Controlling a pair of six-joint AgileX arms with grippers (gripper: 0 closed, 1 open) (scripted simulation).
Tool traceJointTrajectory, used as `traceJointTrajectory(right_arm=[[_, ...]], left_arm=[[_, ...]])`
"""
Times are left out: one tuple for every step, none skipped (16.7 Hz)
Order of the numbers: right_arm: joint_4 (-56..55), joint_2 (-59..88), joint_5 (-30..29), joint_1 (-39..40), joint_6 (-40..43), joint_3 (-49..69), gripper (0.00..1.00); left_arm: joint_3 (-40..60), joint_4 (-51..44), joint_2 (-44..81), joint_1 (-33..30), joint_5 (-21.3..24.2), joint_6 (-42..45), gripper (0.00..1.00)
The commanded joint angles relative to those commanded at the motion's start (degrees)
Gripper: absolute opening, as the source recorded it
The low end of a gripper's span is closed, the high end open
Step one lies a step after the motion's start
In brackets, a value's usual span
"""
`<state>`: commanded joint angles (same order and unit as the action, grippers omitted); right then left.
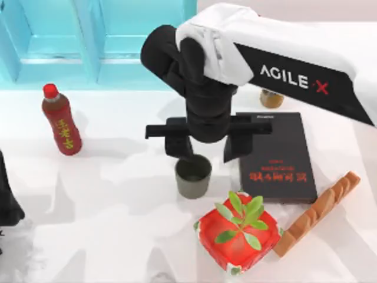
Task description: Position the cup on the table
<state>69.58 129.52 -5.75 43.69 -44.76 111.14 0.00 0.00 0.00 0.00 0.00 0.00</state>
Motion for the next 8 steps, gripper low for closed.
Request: traceJointTrajectory(right_arm=[[0.0,0.0,0.0,0.0,0.0,0.0,0.9],[0.0,0.0,0.0,0.0,0.0,0.0,0.98],[0.0,0.0,0.0,0.0,0.0,0.0,1.0],[0.0,0.0,0.0,0.0,0.0,0.0,1.0],[0.0,0.0,0.0,0.0,0.0,0.0,1.0],[0.0,0.0,0.0,0.0,0.0,0.0,1.0],[0.0,0.0,0.0,0.0,0.0,0.0,1.0],[0.0,0.0,0.0,0.0,0.0,0.0,1.0]], left_arm=[[0.0,0.0,0.0,0.0,0.0,0.0,1.0],[0.0,0.0,0.0,0.0,0.0,0.0,1.0],[0.0,0.0,0.0,0.0,0.0,0.0,1.0],[0.0,0.0,0.0,0.0,0.0,0.0,1.0],[0.0,0.0,0.0,0.0,0.0,0.0,1.0],[0.0,0.0,0.0,0.0,0.0,0.0,1.0],[0.0,0.0,0.0,0.0,0.0,0.0,1.0],[0.0,0.0,0.0,0.0,0.0,0.0,1.0]])
